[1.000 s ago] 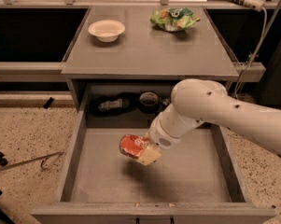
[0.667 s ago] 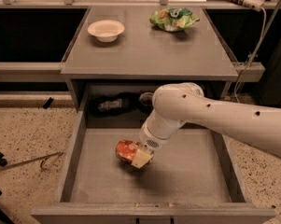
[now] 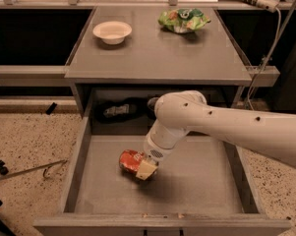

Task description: Place coke can into top drawer

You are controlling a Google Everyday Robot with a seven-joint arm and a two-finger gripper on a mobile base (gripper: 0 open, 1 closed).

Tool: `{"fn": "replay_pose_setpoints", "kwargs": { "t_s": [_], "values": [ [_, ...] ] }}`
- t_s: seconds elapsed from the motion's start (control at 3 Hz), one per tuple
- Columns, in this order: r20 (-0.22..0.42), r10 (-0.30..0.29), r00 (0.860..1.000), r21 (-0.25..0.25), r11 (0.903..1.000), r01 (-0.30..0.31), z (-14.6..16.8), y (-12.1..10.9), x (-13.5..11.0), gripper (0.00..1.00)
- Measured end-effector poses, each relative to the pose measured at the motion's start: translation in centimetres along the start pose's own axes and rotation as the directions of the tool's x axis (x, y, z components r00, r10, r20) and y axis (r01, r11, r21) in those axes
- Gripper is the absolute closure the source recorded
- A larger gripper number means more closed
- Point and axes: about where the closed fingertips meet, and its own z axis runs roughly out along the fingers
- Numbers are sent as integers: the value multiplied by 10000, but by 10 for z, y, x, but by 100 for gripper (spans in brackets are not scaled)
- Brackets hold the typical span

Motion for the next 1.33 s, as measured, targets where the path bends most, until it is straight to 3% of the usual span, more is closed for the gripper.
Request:
{"fn": "replay_pose_setpoints", "kwargs": {
  "t_s": [0.33, 0.67, 1.33],
  "values": [
    [-69, 166, 9998, -352, 9992, -168, 19, -3, 4, 100],
    [-73, 171, 9998, -375, 9991, -174, 21, -3, 4, 81],
    [-73, 171, 9998, -376, 9991, -174, 21, -3, 4, 35]
  ]
}}
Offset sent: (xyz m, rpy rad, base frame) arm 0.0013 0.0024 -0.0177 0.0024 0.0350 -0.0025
